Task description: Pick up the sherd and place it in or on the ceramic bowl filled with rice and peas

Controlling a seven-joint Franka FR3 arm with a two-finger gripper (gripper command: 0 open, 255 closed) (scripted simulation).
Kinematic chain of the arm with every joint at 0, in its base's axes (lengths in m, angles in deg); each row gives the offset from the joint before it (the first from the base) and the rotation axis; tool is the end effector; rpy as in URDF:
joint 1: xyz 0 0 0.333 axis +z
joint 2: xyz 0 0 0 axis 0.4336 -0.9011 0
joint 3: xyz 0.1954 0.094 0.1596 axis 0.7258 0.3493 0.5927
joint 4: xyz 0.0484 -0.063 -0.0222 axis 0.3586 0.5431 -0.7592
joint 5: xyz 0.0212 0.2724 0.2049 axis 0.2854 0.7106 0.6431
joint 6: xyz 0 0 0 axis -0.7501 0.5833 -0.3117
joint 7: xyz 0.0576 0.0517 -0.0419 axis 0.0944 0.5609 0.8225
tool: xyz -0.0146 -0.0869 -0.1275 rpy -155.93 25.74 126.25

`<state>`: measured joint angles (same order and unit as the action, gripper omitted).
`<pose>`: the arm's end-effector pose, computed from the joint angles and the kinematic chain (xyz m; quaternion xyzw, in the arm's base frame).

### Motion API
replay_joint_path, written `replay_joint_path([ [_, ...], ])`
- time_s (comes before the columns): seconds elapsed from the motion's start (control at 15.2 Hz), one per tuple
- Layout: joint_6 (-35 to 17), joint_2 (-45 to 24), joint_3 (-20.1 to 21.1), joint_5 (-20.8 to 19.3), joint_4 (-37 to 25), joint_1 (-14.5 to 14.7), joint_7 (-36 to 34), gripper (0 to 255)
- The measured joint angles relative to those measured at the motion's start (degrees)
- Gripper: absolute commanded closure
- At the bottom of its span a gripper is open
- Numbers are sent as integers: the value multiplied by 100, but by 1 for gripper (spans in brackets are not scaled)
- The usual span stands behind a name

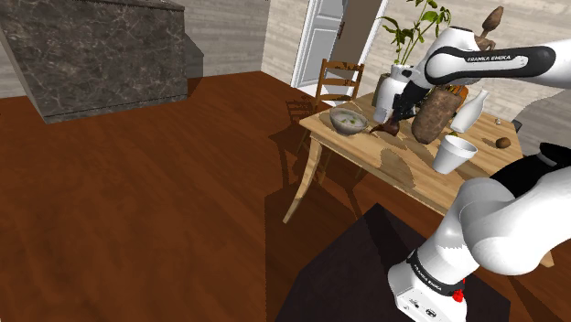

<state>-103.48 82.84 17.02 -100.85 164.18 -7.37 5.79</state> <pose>0.3398 -0.2961 0.4082 0.8698 0.4849 0.0402 0.0815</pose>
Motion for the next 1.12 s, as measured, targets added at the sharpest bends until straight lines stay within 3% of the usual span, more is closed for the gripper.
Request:
replay_joint_path([
  [1.12, 1301, 153, 495, 240, -1122, 7, 116, 255],
])
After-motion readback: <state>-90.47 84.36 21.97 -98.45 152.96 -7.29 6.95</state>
